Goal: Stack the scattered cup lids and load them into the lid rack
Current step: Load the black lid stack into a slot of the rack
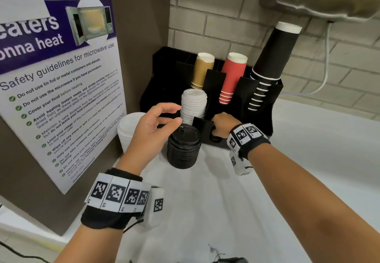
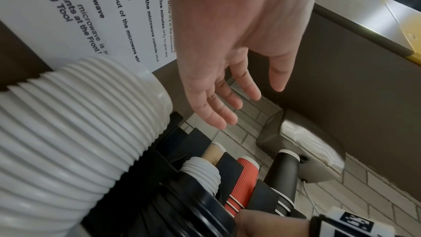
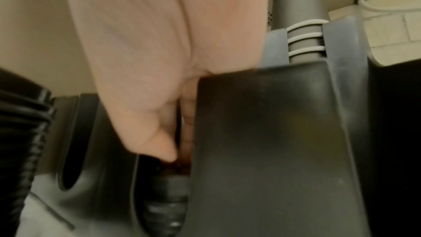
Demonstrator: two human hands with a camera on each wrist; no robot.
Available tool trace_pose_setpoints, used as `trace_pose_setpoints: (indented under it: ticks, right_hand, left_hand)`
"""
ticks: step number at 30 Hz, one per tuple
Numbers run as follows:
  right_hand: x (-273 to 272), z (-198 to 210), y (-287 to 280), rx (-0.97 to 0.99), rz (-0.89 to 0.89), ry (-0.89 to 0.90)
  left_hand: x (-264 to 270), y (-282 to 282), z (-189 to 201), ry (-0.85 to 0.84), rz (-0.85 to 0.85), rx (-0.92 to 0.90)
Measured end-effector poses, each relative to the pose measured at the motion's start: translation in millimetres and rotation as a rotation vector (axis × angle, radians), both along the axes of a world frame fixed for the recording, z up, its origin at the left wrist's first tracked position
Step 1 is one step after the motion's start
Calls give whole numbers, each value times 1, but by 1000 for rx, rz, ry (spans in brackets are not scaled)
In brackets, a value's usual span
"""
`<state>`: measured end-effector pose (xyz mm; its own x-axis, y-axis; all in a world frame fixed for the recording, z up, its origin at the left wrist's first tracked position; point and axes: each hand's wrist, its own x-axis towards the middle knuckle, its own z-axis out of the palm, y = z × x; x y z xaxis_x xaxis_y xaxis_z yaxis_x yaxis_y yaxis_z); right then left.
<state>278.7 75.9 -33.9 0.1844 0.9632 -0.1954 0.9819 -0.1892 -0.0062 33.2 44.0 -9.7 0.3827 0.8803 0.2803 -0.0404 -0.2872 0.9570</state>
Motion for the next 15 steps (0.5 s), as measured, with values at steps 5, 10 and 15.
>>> trace_pose_setpoints:
  ticks: [5,10,15]
  right_hand:
    - [-4,6,3,-98,-42,-28]
    - [-5,25,-3,209,-23,68]
    - [-43,30,-22,337,263,498]
  left_hand:
    - [-3,1,-2,-9,0,14]
    - [-10,3,-5,-28,22,16]
    - [-12,4,-7,-48,26,19]
